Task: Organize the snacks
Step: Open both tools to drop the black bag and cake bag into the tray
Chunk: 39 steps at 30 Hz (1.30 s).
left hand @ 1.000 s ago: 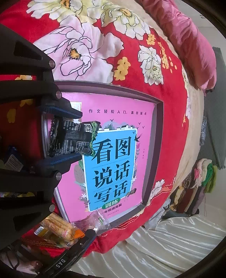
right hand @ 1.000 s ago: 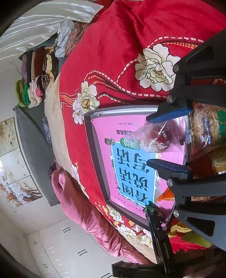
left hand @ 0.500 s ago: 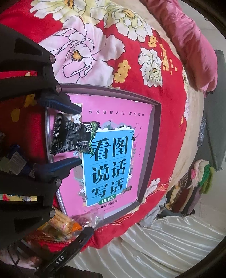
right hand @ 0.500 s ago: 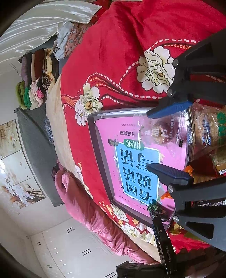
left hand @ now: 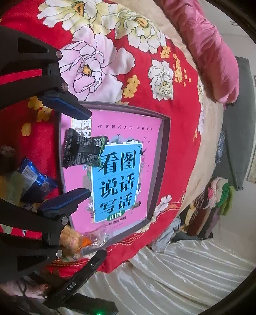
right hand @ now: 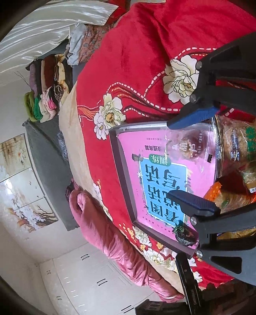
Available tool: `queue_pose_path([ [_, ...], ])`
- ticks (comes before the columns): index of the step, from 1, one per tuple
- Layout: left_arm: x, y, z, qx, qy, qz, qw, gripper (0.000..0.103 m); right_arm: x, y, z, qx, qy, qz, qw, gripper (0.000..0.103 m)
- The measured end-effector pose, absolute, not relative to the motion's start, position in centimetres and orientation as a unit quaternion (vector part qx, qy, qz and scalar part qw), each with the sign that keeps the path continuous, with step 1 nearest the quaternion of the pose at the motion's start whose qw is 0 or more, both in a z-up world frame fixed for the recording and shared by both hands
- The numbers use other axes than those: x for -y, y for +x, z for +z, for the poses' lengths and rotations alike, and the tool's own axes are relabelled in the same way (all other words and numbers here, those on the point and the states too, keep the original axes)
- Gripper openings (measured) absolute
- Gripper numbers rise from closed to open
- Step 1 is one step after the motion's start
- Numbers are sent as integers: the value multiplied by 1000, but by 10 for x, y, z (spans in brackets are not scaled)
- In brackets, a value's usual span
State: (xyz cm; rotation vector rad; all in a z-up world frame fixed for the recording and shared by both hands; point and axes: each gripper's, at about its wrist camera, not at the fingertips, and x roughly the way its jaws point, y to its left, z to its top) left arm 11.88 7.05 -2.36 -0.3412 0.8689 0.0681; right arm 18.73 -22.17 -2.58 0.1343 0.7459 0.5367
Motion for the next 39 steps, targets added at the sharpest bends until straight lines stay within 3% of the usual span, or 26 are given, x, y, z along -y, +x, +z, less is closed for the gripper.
queue_pose_path([
  [39,-60,62,-7,-404,-145,19,903,77,236,149,-5,-325,42,263,907,77],
])
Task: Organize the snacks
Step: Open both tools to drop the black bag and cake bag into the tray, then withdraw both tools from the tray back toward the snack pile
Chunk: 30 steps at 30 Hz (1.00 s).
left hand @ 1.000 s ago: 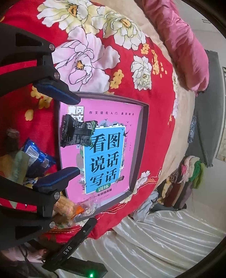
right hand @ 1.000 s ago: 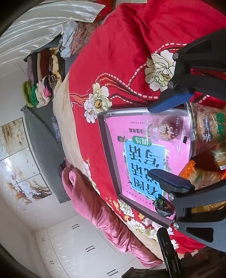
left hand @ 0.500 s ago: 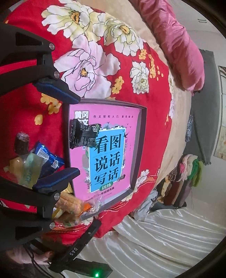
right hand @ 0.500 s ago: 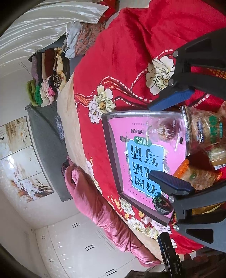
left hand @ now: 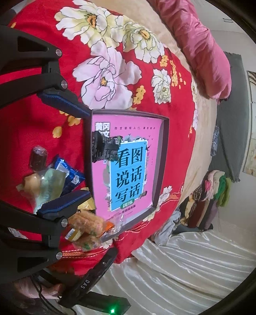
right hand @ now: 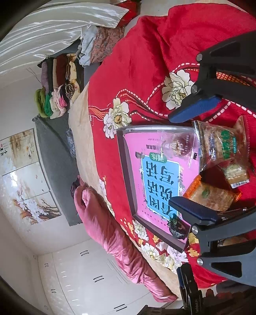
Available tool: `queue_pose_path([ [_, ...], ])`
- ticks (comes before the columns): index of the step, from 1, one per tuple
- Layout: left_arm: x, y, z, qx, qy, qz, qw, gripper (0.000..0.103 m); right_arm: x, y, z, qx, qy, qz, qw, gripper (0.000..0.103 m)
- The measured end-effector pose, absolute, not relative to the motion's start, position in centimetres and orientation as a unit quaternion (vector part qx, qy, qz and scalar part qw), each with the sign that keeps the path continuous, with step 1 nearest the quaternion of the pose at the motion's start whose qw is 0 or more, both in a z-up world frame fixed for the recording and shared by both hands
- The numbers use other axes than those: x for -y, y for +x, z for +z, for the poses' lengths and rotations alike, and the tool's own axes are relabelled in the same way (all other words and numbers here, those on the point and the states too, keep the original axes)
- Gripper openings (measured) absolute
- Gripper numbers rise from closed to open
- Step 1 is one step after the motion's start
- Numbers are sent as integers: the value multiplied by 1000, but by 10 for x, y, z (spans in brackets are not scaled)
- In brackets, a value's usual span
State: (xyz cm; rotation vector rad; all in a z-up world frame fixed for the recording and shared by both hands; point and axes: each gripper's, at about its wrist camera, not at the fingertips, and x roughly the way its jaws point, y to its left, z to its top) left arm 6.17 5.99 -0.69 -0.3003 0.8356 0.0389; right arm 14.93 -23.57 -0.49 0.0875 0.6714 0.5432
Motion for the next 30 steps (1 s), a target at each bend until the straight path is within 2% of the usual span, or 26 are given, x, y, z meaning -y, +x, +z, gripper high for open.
queue_pose_path([
  [30,-41,34,-13,-433,-126,-13,893,77,252,116,-2,-341,36,243,907,79],
])
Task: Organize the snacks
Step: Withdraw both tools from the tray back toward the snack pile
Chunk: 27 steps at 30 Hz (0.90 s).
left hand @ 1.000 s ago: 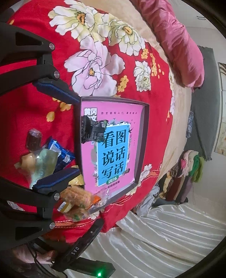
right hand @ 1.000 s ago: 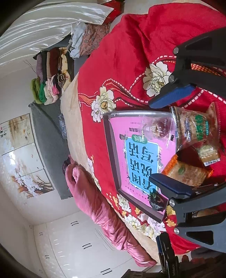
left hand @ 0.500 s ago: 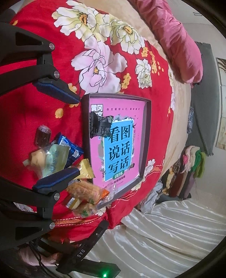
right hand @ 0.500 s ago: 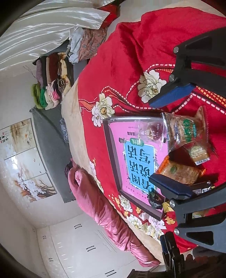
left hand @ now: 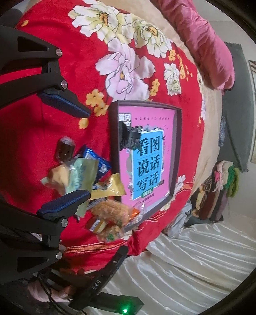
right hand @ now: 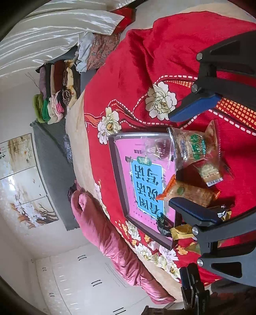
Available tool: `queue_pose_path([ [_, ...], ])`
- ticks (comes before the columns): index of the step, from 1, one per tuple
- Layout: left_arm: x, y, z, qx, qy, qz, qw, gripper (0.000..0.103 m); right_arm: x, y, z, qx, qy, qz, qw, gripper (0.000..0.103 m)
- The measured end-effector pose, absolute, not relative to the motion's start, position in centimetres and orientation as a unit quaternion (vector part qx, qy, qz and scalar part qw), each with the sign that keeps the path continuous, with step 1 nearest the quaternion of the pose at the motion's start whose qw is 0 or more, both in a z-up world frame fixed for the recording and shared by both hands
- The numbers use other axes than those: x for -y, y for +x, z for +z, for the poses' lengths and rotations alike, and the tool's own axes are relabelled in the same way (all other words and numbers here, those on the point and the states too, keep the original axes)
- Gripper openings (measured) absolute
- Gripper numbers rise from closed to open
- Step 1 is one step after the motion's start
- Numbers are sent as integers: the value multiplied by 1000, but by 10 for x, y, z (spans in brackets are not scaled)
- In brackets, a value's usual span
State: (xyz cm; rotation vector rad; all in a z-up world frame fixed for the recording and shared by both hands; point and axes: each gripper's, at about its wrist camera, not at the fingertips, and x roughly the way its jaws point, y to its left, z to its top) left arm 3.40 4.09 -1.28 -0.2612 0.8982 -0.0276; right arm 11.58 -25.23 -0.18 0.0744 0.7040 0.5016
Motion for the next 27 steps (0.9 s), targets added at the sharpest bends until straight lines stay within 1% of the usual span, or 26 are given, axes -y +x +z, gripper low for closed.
queue_pose_path([
  [16,-14,21,-28,-465,-106,-41,878,77,257,110,-4,-349,36,237,906,79],
  [27,-3,22,-43,-482,-104,-39,869,77,252,114,-14,-381,22,222,897,79],
])
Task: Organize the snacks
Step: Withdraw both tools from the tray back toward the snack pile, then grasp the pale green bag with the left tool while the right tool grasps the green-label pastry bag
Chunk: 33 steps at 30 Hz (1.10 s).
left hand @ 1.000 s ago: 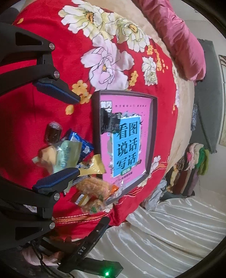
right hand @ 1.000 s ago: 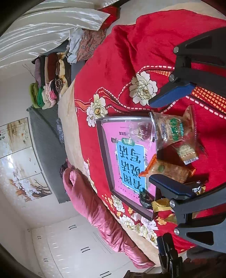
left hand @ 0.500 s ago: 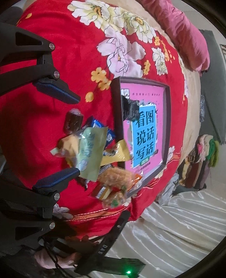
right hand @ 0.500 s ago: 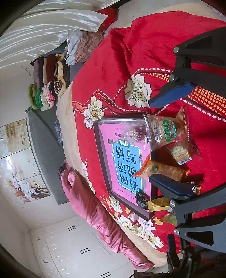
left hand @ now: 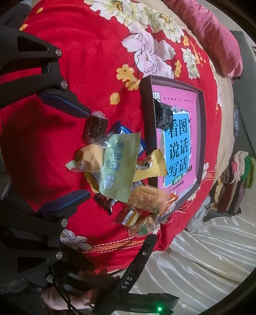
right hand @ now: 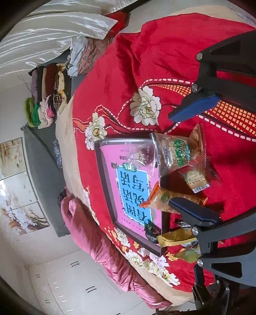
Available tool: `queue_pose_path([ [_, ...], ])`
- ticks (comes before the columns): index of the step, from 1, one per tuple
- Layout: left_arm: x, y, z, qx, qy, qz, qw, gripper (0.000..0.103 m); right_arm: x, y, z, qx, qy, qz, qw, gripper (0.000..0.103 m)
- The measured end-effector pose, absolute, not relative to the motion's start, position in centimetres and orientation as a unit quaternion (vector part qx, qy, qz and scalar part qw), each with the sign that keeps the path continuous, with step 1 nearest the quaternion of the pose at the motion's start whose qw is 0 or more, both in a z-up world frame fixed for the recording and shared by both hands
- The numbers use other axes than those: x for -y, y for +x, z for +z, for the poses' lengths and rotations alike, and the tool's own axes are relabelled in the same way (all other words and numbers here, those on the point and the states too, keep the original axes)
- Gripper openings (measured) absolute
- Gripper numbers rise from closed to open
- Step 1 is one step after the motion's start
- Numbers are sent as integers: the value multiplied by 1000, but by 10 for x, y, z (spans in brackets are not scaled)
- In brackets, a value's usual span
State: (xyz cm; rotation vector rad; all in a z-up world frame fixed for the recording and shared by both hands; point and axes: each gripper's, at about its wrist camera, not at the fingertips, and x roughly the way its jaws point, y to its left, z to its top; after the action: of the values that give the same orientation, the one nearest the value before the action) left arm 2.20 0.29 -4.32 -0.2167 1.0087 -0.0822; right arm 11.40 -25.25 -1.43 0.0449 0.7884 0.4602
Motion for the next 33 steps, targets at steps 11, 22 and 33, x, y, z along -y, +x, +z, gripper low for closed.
queue_pose_path([
  [11,1,29,-50,-485,-118,-42,866,75,254,128,-31,-422,22,195,885,79],
  [22,7,37,-57,-491,-129,-47,861,68,241,146,-50,-448,0,199,872,77],
  [33,5,43,-60,-492,-136,-42,859,48,231,154,-58,-449,-6,222,866,45],
])
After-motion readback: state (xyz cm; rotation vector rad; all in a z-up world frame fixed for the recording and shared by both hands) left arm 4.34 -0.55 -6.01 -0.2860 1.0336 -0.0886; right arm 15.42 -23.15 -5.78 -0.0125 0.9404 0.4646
